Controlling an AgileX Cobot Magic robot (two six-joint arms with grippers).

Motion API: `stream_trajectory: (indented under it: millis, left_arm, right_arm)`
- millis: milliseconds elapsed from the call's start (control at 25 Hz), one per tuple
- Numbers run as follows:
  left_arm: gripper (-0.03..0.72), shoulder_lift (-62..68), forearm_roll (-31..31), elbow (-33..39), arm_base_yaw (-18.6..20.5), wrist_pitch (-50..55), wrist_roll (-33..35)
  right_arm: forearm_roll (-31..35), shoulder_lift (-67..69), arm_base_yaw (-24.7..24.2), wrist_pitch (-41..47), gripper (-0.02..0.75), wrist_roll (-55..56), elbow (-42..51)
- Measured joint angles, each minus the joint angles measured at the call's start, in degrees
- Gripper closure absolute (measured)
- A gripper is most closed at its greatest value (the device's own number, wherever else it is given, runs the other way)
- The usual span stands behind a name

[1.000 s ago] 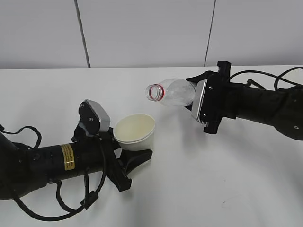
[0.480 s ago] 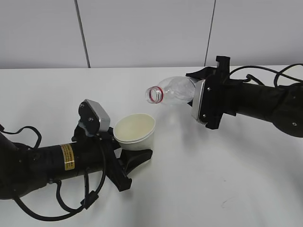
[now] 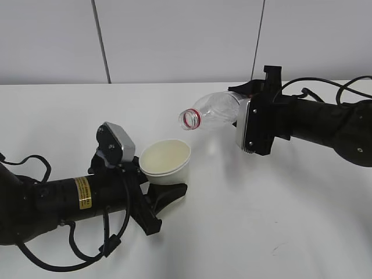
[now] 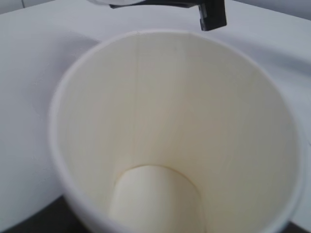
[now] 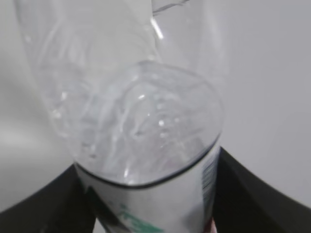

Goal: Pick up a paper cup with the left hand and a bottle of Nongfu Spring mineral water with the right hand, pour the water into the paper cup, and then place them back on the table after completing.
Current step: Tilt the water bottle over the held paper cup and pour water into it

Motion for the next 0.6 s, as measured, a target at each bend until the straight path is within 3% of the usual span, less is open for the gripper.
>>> stream_trajectory:
  millis: [600]
  left_arm:
    - [0.319,0.00,-0.28,0.00,0.00,0.00,0.00]
  right_arm:
    - [0.69,0.00,0.00,-1.85,0.276,-1.86,-0.12]
